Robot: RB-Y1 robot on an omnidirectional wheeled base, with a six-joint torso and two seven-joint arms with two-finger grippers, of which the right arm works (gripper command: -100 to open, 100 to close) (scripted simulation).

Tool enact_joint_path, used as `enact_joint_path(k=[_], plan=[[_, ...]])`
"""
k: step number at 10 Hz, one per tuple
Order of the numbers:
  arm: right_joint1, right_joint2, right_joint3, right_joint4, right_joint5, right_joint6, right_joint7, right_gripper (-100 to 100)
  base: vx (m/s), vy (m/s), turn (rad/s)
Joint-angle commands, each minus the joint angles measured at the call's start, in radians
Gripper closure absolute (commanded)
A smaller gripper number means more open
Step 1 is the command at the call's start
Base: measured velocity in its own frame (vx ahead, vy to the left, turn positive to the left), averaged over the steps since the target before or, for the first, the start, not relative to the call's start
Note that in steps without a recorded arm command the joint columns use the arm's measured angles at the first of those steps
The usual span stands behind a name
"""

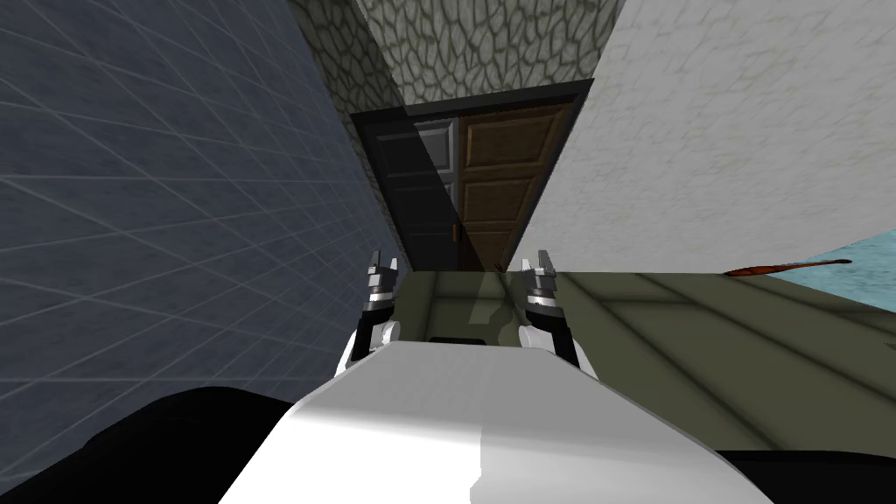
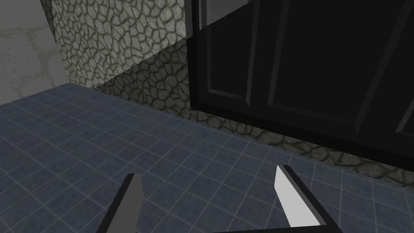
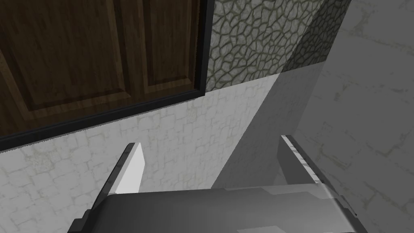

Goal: Pull the door open

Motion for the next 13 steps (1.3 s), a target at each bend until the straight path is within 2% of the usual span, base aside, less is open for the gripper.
enact_joint_path(k=[1, 6, 13], plan=[[-0.006, -0.012, 0.006, 0.027, -0.012, -0.009, -0.033, -100, 0.116, 0.017, 0.010], [-0.022, -0.040, 0.023, 0.101, -0.043, -0.035, -0.121, -100, 0.171, 0.024, 0.008], [-0.046, -0.076, 0.048, 0.208, -0.088, -0.072, -0.248, -100, 0.111, 0.029, 0.008]])
